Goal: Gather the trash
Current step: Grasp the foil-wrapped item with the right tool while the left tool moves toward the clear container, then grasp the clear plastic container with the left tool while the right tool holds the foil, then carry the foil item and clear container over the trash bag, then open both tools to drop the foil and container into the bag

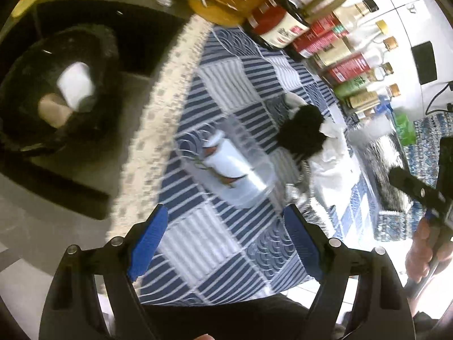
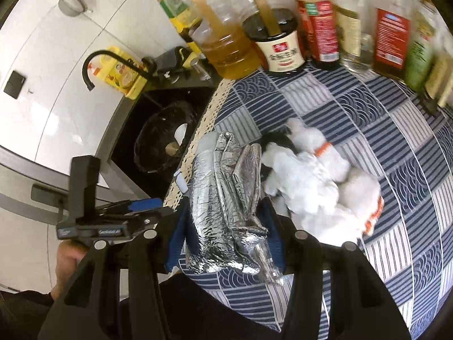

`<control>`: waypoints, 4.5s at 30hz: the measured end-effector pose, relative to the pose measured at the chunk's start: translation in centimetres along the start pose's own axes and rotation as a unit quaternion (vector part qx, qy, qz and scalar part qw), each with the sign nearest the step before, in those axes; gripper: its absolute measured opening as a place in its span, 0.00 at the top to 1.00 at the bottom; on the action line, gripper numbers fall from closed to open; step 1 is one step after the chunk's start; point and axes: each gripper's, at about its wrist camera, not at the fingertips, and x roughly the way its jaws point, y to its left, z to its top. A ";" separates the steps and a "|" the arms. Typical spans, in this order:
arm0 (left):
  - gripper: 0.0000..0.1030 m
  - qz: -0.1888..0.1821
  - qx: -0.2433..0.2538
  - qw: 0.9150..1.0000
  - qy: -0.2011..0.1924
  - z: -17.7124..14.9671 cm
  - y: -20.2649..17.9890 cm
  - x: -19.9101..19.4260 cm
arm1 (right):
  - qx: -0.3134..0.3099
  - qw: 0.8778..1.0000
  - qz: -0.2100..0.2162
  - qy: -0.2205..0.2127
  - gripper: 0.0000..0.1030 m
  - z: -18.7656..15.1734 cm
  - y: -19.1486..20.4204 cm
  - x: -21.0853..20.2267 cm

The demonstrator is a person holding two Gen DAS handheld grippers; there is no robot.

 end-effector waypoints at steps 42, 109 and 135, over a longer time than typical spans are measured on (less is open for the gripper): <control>0.54 -0.034 -0.068 0.997 -0.020 3.7 -0.2 4.0 | 0.062 0.998 0.020 -0.027 0.51 -3.8 -4.9 -3.6; 0.54 -0.014 -0.051 0.997 -0.048 11.8 26.1 -14.5 | 0.026 0.998 -0.008 0.060 0.51 8.9 21.6 25.2; 0.39 -0.025 -0.081 0.996 -0.013 16.2 30.1 -11.9 | 0.054 0.995 -0.013 0.088 0.42 14.6 22.5 30.5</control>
